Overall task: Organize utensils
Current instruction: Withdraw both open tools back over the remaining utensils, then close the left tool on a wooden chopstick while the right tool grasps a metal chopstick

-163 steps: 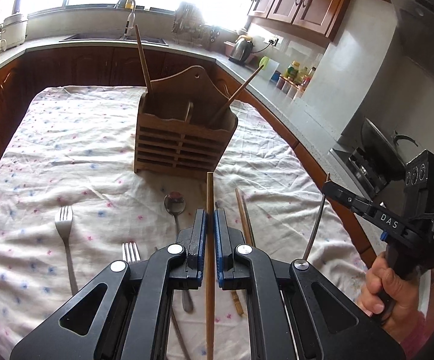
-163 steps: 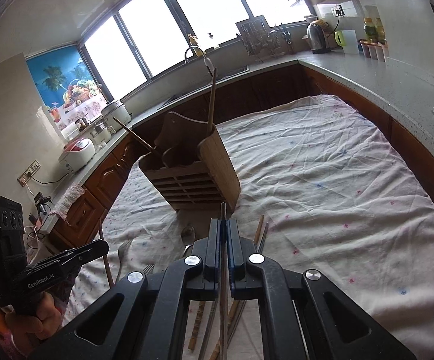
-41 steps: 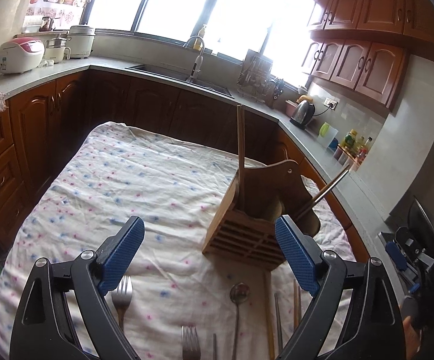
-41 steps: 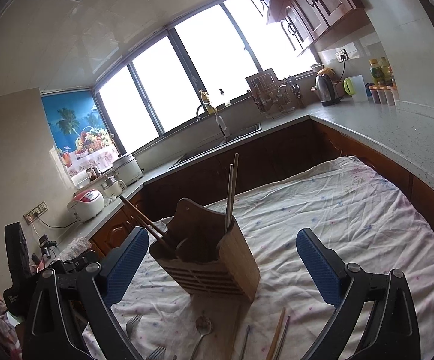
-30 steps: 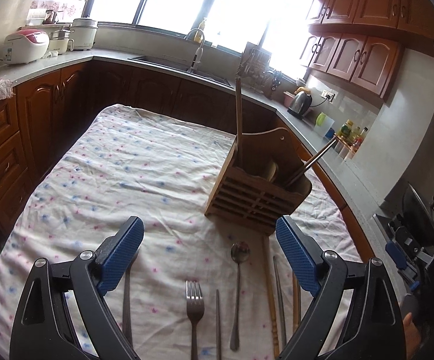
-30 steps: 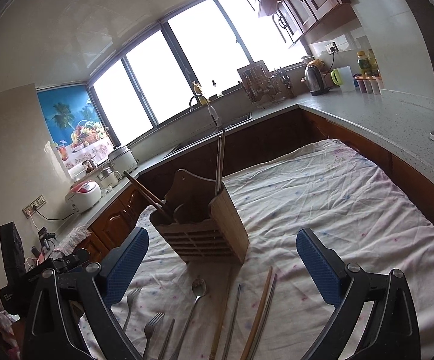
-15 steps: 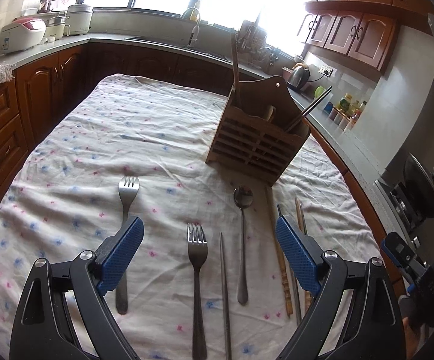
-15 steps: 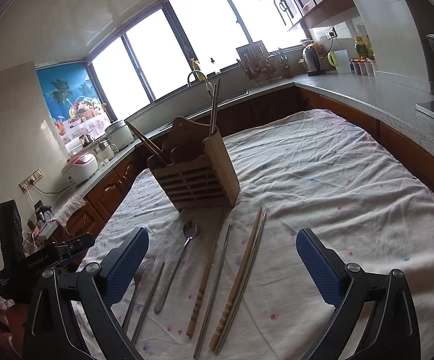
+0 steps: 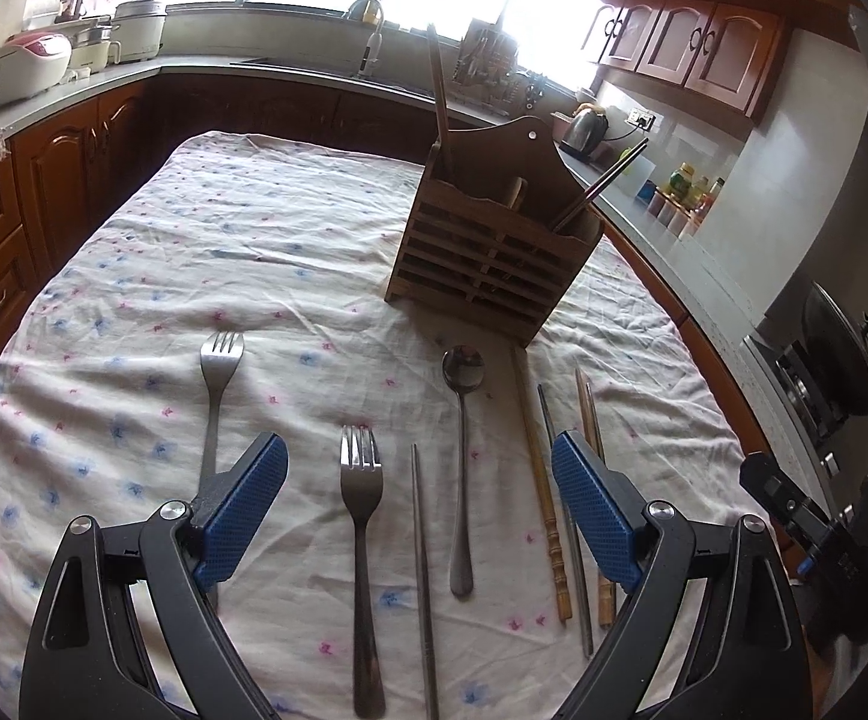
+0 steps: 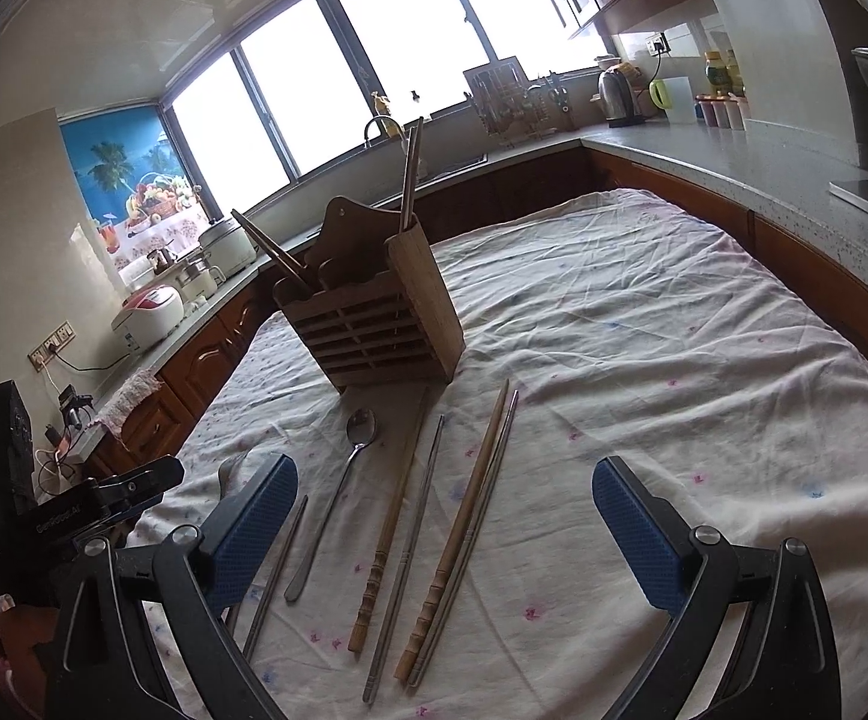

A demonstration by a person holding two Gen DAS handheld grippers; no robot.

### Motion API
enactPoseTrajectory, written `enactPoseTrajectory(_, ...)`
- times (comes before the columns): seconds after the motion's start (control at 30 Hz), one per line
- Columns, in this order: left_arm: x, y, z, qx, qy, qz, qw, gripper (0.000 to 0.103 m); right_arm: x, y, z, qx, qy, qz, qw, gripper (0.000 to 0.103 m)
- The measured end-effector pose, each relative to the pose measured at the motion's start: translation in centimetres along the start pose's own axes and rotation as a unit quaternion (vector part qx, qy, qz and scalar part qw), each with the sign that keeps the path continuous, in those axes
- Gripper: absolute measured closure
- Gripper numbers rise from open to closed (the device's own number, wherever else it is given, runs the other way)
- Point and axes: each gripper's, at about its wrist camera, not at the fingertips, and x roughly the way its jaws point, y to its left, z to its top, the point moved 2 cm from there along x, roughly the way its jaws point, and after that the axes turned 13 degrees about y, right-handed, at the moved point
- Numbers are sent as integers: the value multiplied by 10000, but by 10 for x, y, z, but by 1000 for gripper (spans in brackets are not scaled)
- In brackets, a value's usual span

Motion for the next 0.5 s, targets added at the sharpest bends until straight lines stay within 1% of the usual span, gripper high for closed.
enactPoseTrajectory(0.17, 12, -6, 6, 61, 136, -10, 9999, 11, 6, -10, 3, 120, 82, -12, 9999, 5)
enactPoseTrajectory(0.23, 18, -9, 9, 93, 180, 4, 9998, 11, 9, -13, 6, 146, 111, -20, 9998, 8)
enactPoseTrajectory(0.3, 24, -12, 13, 114, 236, 22, 9997, 11, 14, -17, 9, 174, 184, -54, 9997, 16)
enactPoseTrajectory(0.37, 32, -16, 18, 155, 302, 46, 9994, 11, 21, -21, 13, 218, 295, -86, 9993, 32)
enactPoseTrajectory(0.4, 36, -19, 20, 196, 332, 55, 9992, 12, 25, -23, 16, 258, 348, -92, 9990, 36)
enactPoseTrajectory(0.43, 40, -22, 22, 246, 368, 73, 9990, 12, 29, -26, 19, 293, 401, -96, 9987, 44)
enactPoseTrajectory(0.47, 44, -25, 24, 299, 412, 91, 9987, 15, 33, -27, 22, 313, 456, -95, 9984, 50)
enactPoseTrajectory(0.5, 50, -28, 26, 355, 483, 94, 9982, 17, 38, -29, 25, 325, 518, -104, 9981, 53)
